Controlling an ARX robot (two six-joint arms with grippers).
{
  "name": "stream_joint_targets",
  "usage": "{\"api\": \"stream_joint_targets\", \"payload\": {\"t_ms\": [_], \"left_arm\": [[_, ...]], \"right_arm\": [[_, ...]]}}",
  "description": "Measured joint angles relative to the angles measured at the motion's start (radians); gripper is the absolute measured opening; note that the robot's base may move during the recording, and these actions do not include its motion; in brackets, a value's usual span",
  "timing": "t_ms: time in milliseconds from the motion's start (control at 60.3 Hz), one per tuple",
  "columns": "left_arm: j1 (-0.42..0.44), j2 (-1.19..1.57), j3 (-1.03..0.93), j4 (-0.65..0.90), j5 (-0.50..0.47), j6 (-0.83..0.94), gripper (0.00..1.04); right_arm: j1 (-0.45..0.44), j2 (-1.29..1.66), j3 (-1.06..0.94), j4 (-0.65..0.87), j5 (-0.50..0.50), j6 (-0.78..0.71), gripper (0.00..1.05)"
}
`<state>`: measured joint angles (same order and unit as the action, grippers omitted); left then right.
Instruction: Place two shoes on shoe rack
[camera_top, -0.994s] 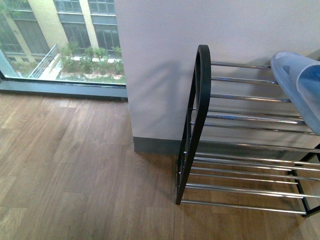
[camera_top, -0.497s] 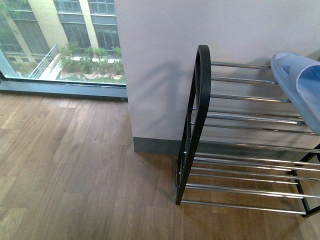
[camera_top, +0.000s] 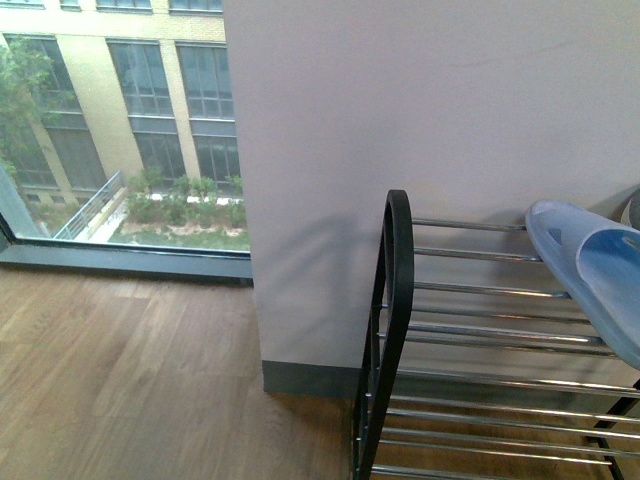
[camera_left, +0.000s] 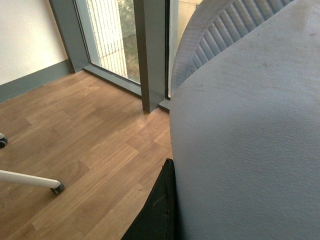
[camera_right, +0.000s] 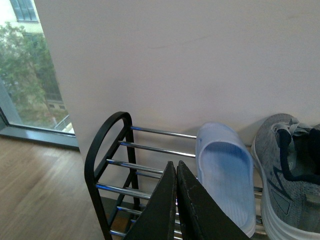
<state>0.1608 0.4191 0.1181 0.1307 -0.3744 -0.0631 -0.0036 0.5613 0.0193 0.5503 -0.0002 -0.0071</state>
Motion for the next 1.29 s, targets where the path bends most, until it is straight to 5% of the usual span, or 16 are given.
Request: {"api": "stream_joint_targets", "payload": {"t_ms": [1293], "left_arm": [[0.0, 0.0, 0.0, 0.0, 0.0, 0.0, 0.02]], "right_arm": [[0.0, -0.552, 0.0, -0.547, 0.0, 0.0, 0.02]]}}
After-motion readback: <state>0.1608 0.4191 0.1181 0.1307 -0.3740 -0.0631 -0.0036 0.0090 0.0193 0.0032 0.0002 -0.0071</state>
